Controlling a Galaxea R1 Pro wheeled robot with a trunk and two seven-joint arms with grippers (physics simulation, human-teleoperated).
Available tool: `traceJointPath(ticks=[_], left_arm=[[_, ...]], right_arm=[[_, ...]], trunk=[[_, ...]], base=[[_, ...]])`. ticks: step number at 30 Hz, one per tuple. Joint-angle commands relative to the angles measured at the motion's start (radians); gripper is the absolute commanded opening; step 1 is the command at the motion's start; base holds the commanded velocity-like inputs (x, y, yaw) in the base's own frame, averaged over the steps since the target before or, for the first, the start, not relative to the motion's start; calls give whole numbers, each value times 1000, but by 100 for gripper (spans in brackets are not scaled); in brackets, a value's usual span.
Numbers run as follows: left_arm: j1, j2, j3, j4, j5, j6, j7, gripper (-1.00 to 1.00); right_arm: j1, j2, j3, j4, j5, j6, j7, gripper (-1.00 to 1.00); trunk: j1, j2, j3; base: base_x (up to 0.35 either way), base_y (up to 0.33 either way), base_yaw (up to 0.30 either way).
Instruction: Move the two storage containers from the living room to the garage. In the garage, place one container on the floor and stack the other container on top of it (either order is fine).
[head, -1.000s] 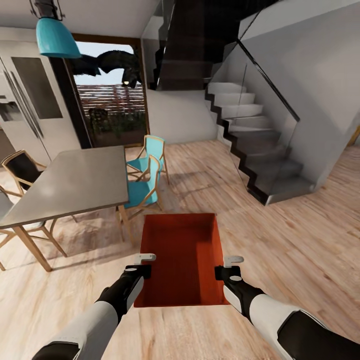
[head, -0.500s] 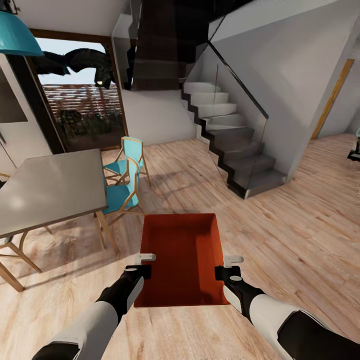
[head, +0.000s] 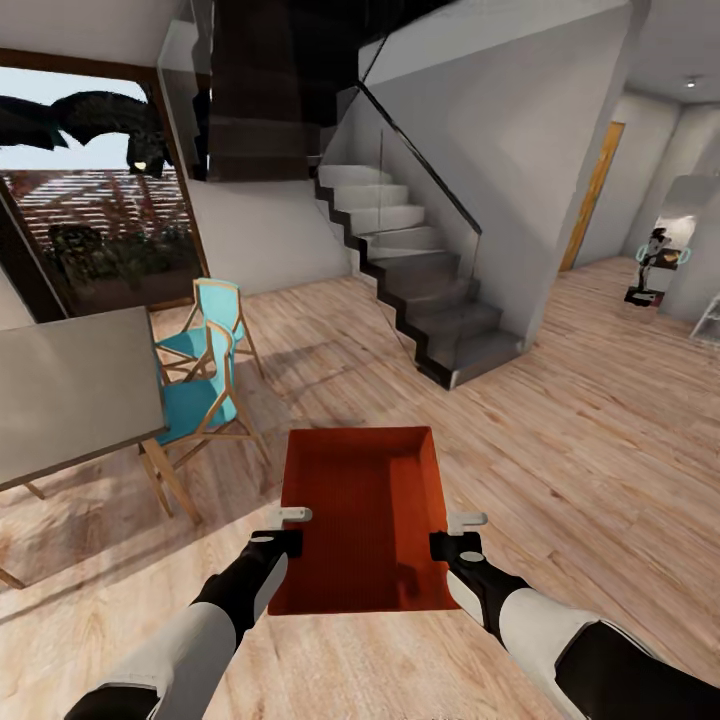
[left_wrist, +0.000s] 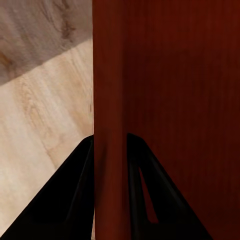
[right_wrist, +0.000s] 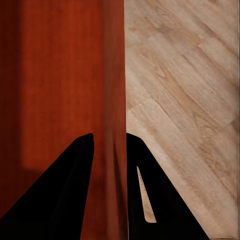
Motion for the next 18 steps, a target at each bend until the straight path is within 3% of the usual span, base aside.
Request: traceJointPath(ticks=[1,18], left_arm=[[0,2,-4,19,-7,8,9,-100],[0,2,-4,16,-9,10,2,-100]], right_arm=[[-2,0,-32,-2,4,-40,-5,-100],[-2,-1,-32,-2,4,-39,-5,-100]], trunk=[[1,-2,-2],[1,-2,-2]], base=[[0,0,-281],[0,0,-281]])
